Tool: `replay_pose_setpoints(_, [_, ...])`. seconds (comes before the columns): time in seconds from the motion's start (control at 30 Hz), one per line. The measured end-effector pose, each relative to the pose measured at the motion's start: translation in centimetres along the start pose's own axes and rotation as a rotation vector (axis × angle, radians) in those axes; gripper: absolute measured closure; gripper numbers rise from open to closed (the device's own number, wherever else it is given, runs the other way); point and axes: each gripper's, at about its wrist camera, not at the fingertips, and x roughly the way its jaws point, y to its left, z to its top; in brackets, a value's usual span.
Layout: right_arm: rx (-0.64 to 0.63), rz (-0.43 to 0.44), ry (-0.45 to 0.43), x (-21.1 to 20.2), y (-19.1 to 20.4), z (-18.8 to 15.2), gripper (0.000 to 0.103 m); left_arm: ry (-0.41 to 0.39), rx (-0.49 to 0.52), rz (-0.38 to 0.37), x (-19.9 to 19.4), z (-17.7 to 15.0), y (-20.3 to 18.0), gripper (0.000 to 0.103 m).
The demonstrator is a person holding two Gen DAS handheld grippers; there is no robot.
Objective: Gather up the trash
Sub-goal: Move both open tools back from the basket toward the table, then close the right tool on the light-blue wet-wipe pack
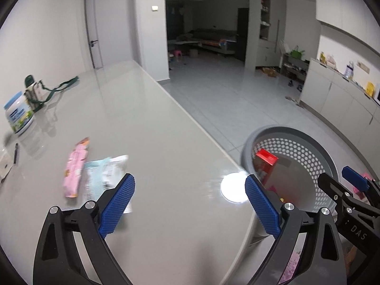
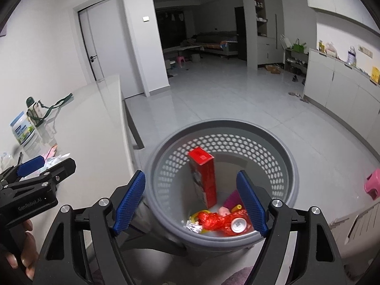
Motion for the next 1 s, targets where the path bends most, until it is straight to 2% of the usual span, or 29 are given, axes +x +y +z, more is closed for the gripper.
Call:
replay_pose_setpoints(0.37, [-0.121,0.096,-0.001,-0.5,7.5,-0.5,0.027,-0.041,-0.08,0.103,-2.9,-1.8,7.3,0.009])
replay_pose_setpoints(0.7, [-0.22,0.228,0.05,1.6,15.6,-0.4,0.027,-0.038,-0.179,0.222,-4.6,-3.9,15.3,0.009])
replay_pose_setpoints(1.0, [-0.275,0.297,0.121,4.3,22.0,0.8,0.027,-0.02,-0.278,0.288,-4.5,-5.6,21.0,0.009])
